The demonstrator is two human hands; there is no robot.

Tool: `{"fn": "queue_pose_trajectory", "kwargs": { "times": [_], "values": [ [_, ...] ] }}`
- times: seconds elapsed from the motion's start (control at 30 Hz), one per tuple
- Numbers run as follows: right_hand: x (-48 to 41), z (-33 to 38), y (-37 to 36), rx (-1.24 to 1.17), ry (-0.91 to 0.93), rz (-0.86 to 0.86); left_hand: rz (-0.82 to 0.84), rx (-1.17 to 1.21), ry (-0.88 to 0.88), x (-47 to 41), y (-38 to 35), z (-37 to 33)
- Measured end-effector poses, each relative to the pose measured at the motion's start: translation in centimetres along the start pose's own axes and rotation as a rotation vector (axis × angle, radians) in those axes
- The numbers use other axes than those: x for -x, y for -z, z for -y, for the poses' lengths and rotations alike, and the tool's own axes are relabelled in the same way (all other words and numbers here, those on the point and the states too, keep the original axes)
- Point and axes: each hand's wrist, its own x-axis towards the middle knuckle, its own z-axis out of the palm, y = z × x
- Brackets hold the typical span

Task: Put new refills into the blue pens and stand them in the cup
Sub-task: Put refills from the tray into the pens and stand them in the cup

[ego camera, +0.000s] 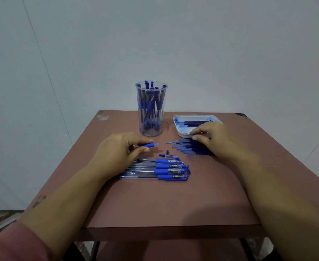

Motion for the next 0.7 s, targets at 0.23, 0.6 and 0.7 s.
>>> {"fn": "queue_pose_trajectory", "kwargs": {
  "times": [0.23,0.6,0.7],
  "values": [
    [-5.1,-1.2,2.7,0.147,-0.083,0.087,-0.013,0.007,0.01,0.0,-0.2,0.4],
    [-7.7,-3.1,1.1,0.125,-0.143,0.259,-0.003,0.002,-0.012,-0.5,-0.2,0.4],
    [-7.9,-3.5,1.1,0.126,-0.136,0.267,-0.008,0.0,-0.019,-0.5,-0.3,0.5]
  ]
}}
